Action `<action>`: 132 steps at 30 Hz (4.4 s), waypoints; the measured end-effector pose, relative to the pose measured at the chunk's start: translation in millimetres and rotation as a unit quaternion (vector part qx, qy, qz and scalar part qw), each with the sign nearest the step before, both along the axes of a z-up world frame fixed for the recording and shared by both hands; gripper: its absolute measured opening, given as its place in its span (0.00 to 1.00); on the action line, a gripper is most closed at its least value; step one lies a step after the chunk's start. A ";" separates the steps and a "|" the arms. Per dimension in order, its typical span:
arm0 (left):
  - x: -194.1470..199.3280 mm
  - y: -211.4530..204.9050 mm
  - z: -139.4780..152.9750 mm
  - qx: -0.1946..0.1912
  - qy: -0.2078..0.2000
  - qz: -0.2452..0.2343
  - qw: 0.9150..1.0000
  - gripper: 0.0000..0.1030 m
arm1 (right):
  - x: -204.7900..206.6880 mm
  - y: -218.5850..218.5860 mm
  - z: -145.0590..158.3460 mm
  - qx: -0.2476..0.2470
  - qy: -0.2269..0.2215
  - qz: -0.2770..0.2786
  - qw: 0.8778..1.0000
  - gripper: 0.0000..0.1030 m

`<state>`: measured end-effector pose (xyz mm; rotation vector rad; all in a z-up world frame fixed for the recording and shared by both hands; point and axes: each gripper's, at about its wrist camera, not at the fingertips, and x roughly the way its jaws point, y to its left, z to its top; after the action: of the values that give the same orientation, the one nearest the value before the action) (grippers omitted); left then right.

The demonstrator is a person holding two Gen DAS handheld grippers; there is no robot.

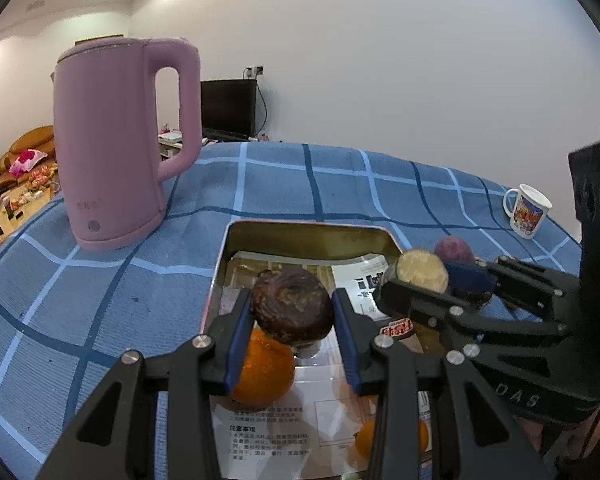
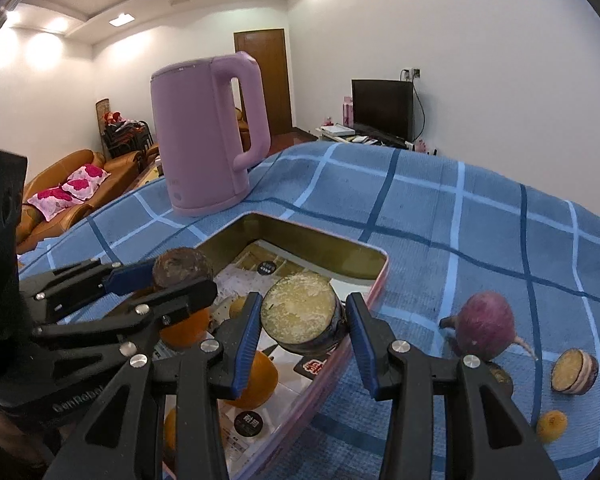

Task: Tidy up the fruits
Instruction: 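Lower both held items into the tin and open both tools, then grasp a small yellow round fruit with the right tool, then grasp a dark brown round fruit with the left tool while the right holds the yellow fruit, then lift the yellow and dark brown fruits and carry them toward the tin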

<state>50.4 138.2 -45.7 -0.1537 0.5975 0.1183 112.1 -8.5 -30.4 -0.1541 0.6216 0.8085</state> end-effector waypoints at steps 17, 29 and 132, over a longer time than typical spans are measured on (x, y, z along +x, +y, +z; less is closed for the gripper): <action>4.0 -4.1 -2.8 0.011 0.015 -0.003 1.000 0.40 | -0.1 -4.2 -2.0 0.012 0.013 0.013 1.000 0.44; -7.0 -11.6 16.7 0.023 -0.018 0.024 0.999 0.96 | -10.8 -48.0 16.8 0.014 -0.018 -0.024 0.999 0.60; 54.6 -179.4 5.8 0.033 -0.010 -0.142 0.989 0.44 | 10.1 -199.0 -1.5 0.058 0.005 -0.185 0.981 0.28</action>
<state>105.0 -41.2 -40.0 -0.0040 0.5886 -0.1396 122.3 -207.5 -31.9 0.0718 0.5894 0.4826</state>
